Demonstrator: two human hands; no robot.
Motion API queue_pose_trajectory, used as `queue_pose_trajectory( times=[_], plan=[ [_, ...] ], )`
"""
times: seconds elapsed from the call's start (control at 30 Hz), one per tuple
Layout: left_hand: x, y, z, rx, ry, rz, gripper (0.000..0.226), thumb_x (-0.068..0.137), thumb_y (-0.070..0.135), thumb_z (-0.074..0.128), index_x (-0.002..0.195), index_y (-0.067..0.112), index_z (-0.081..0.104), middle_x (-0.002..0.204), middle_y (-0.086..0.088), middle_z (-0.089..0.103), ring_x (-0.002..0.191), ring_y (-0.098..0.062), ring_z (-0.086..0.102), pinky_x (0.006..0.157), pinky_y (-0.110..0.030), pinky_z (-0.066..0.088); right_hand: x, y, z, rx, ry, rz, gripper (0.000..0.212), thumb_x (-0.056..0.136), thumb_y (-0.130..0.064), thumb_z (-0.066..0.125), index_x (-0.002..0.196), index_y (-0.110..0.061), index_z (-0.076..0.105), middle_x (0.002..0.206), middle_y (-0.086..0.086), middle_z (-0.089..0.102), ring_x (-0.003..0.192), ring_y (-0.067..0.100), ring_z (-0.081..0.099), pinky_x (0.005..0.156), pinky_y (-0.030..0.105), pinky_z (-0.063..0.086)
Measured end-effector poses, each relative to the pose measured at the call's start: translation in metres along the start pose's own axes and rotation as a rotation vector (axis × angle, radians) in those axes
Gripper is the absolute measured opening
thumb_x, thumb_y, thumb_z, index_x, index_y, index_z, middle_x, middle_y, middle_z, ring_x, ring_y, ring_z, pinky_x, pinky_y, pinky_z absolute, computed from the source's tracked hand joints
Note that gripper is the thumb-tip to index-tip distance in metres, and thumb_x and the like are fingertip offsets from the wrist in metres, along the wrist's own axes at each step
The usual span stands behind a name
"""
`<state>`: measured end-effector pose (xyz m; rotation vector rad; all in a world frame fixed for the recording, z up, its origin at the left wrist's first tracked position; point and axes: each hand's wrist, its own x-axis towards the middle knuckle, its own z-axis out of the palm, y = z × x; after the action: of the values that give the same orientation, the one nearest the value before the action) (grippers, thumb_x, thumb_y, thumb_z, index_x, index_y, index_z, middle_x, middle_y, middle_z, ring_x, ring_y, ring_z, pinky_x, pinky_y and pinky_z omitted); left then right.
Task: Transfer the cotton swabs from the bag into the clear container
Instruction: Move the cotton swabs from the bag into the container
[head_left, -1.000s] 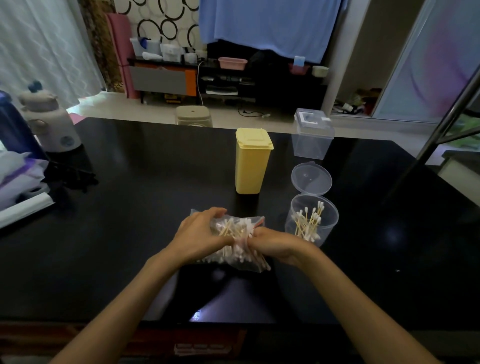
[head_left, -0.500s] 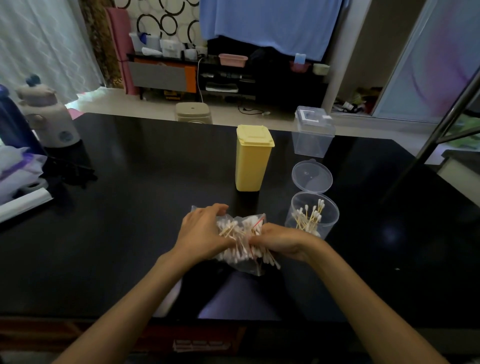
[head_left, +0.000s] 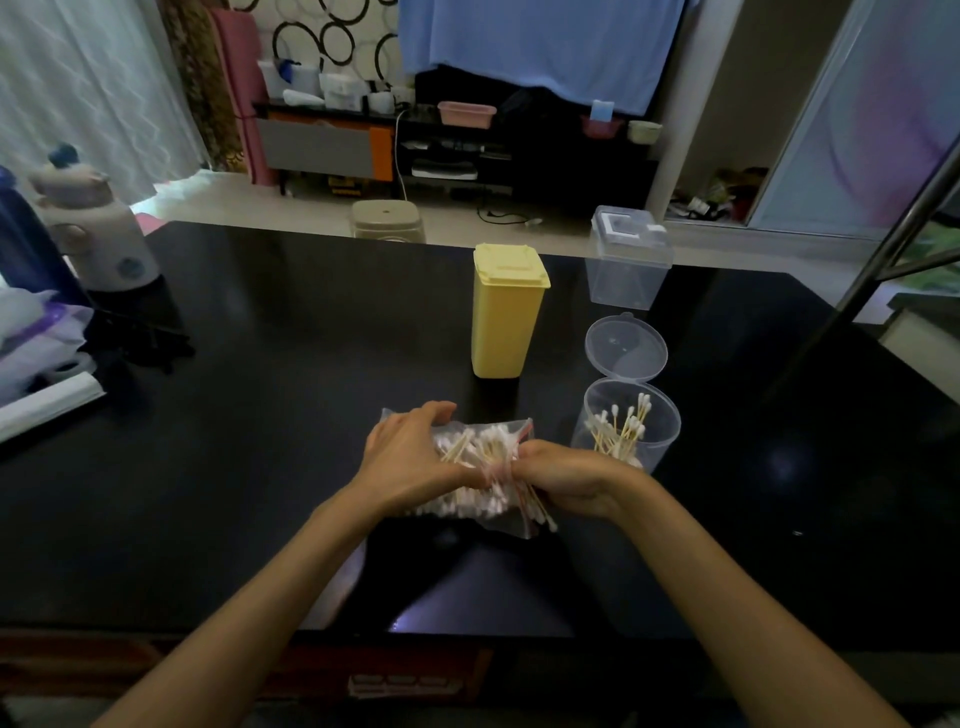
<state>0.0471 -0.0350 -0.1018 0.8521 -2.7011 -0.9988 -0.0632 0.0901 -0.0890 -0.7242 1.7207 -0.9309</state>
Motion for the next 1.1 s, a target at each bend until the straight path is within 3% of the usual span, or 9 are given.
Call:
queue_pose_trajectory(
  times=[0.1,0.2,0.3,0.33,0.43,0.57,0.77,0.9,1.1],
  plan=[
    [-0.001,0.000,0.004,0.097,0.026,0.022,0.099,0.055,0.054,0.077,0.141,0.027,0.035,0.140,0.007,0.046,0.131,-0.017,0.037,0.110,-0.032,0.024,-0.001,-0.001,-0.001,-0.124,0.046,0.022,0.023,0.093,0.003,0.043,0.108,0.003,0.060,0.095,0.009,0.061,0.083,0.015,0.058,0.079,0.023,0.049],
    [0.001,0.000,0.008,0.166,0.067,0.034,0.093,0.063,0.046,0.078,0.142,0.026,0.033,0.140,0.006,0.045,0.132,-0.016,0.035,0.110,-0.031,0.021,-0.001,-0.004,-0.002,-0.255,0.079,0.038,0.019,0.093,-0.001,0.045,0.086,-0.012,0.060,0.090,0.005,0.061,0.084,0.015,0.058,0.081,0.024,0.047],
    [0.003,-0.001,0.008,0.172,0.062,0.028,0.090,0.065,0.046,0.077,0.141,0.025,0.034,0.141,0.005,0.045,0.132,-0.018,0.036,0.108,-0.032,0.022,-0.002,-0.004,-0.005,-0.255,0.112,0.034,0.023,0.090,0.001,0.047,0.108,0.001,0.061,0.108,0.017,0.064,0.099,0.025,0.061,0.091,0.033,0.048],
    [0.003,-0.001,0.007,0.163,0.061,0.023,0.089,0.066,0.045,0.076,0.141,0.026,0.034,0.141,0.005,0.046,0.132,-0.018,0.036,0.108,-0.032,0.023,-0.001,-0.003,-0.006,-0.227,0.120,0.033,0.026,0.088,0.005,0.046,0.110,0.006,0.059,0.104,0.018,0.064,0.096,0.025,0.061,0.086,0.032,0.050],
    [0.003,-0.002,0.005,0.140,0.071,0.011,0.084,0.067,0.043,0.075,0.140,0.026,0.036,0.140,0.004,0.047,0.131,-0.020,0.037,0.106,-0.032,0.025,-0.001,-0.002,-0.007,-0.107,0.128,0.018,0.020,0.084,0.013,0.045,0.093,0.005,0.061,0.076,0.007,0.066,0.074,0.017,0.059,0.065,0.021,0.049],
    [0.003,-0.002,0.004,0.135,0.070,0.006,0.082,0.069,0.041,0.075,0.140,0.025,0.037,0.140,0.004,0.048,0.130,-0.021,0.038,0.107,-0.030,0.024,-0.003,-0.003,-0.011,0.052,0.049,0.059,0.017,0.089,0.009,0.046,0.099,0.004,0.058,0.089,0.017,0.059,0.074,0.020,0.058,0.063,0.024,0.051],
    [0.003,0.000,0.004,0.087,0.048,-0.029,0.095,0.054,0.060,0.067,0.139,0.028,0.040,0.140,0.004,0.049,0.131,-0.021,0.038,0.105,-0.032,0.028,-0.006,-0.005,-0.011,0.300,-0.098,0.051,0.018,0.095,-0.001,0.041,0.099,0.001,0.059,0.086,0.011,0.062,0.065,0.011,0.064,0.056,0.018,0.054],
    [0.003,-0.002,0.008,0.110,0.069,-0.026,0.092,0.058,0.057,0.075,0.138,0.029,0.039,0.139,0.001,0.048,0.132,-0.020,0.036,0.106,-0.031,0.025,-0.002,-0.005,-0.005,0.246,-0.084,0.087,0.020,0.097,-0.004,0.037,0.095,-0.003,0.058,0.083,0.011,0.062,0.065,0.012,0.062,0.056,0.017,0.053],
    [0.004,-0.003,0.009,0.158,0.083,0.008,0.083,0.068,0.048,0.075,0.139,0.027,0.038,0.140,0.000,0.046,0.133,-0.020,0.034,0.108,-0.030,0.022,-0.008,-0.009,-0.009,0.069,-0.042,0.122,0.024,0.099,-0.012,0.038,0.113,-0.002,0.055,0.088,0.007,0.062,0.073,0.012,0.059,0.059,0.018,0.052]
  ],
)
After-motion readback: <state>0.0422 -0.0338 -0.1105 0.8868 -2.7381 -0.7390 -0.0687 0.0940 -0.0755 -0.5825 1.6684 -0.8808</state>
